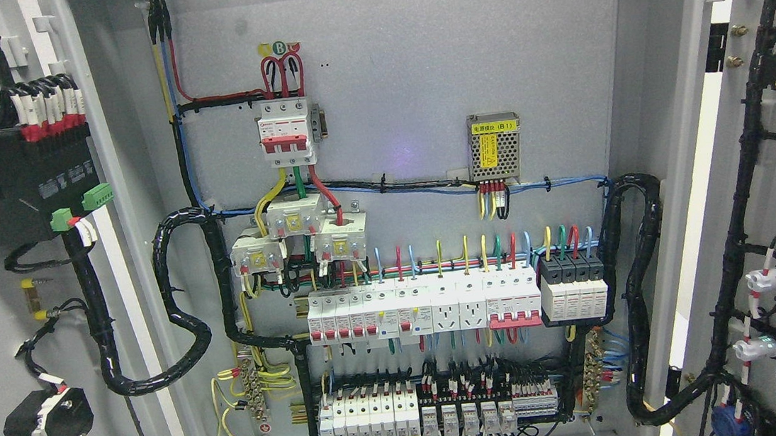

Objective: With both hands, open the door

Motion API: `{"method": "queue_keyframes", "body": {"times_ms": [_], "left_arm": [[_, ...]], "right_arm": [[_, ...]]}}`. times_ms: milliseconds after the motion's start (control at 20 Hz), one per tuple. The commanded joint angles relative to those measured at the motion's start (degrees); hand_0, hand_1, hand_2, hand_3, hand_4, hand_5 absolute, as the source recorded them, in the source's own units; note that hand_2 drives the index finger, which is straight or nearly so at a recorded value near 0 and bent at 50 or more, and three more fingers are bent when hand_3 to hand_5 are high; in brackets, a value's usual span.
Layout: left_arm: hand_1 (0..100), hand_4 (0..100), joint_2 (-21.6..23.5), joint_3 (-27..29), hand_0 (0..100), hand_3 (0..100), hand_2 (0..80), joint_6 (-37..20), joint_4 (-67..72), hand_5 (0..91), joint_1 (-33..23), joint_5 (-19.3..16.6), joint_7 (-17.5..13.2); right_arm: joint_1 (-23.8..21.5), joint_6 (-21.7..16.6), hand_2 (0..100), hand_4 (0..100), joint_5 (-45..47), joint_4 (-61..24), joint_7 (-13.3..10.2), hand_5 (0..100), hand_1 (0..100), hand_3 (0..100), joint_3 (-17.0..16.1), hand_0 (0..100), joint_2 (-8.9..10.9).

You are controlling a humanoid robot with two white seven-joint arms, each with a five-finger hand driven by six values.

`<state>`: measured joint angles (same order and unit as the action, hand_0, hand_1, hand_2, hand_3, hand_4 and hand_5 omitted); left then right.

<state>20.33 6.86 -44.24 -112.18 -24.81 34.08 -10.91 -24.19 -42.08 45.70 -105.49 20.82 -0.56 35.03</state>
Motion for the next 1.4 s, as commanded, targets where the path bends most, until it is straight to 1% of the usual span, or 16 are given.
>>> {"method": "queue_keyframes", "body": {"times_ms": [0, 200, 401, 451, 551, 601, 851, 1002, 1152, 1352], "left_arm": [[0, 3, 1.46, 5.09, 0, 0, 0.0, -16.93, 3.37, 0.0, 0.02, 1.6, 0.01], [0, 3, 1.73, 6.85, 0, 0, 0.0, -16.49, 5.38, 0.0, 0.55, 2.66, 0.01], [0, 3, 2.95, 8.43, 0, 0, 0.0, -16.06, 8.64, 0.0, 1.6, 4.42, 0.01], [0, 3, 3.57, 8.52, 0, 0, 0.0, -15.97, 9.43, 0.0, 2.04, 4.77, 0.01], [0, 3, 4.1, 8.87, 0, 0, 0.0, -15.88, 10.92, 0.0, 2.57, 5.73, 0.01], [0, 3, 4.45, 9.31, 0, 0, 0.0, -15.97, 11.37, 0.0, 2.92, 6.0, 0.01], [0, 3, 5.68, 10.1, 0, 0, 0.0, -15.88, 13.13, 0.0, 3.54, 7.93, -0.08], [0, 3, 5.86, 11.07, 0, 0, 0.0, -14.48, 13.74, 0.0, 4.24, 8.37, 0.01], [0, 3, 7.0, 11.33, 0, 0, 0.0, -14.03, 16.28, 0.0, 5.73, 9.43, 0.01], [0, 3, 8.14, 11.59, 0, 0, 0.0, -12.63, 19.54, 0.0, 8.02, 9.69, 0.01]], "right_arm": [[0.02, 0.07, 0, 0, 0.27, 2.92, 0.01, 0, 0, 0, -3.48, 0, 1.88], [-0.07, 0.07, 0, 0, 0.18, 2.92, 0.01, 0, 0, 0, -4.89, 0, 2.94], [-0.07, -0.11, 0, 0, 2.19, 2.74, 0.19, 0, 0, 0, -5.51, 0, 3.2], [-0.07, -0.11, 0, 0, 3.42, 2.65, 0.71, 0, 0, 0, -5.59, 0, 3.46], [-0.16, -0.11, 0, 0, 6.06, 2.57, 4.04, 0, 0, 0, -5.51, 0, 3.64], [-0.16, -0.2, 0, 0, 6.85, 2.57, 4.84, 0, 0, 0, -5.59, 0, 3.64], [-0.16, -0.11, 0, 0, 9.14, 2.92, 5.37, 0, 0, 0, -5.86, 0, 3.73], [-0.16, -0.11, 0, 0, 9.15, 3.0, 6.95, 0, 0, 0, -6.38, 0, 3.73], [-0.16, -0.02, 0, 0, 9.67, 3.27, 8.09, 0, 0, 0, -6.39, 0, 3.82], [-0.07, -0.02, 0, 0, 11.43, 4.32, 10.91, 0, 0, 0, -6.47, 0, 3.82]]}}
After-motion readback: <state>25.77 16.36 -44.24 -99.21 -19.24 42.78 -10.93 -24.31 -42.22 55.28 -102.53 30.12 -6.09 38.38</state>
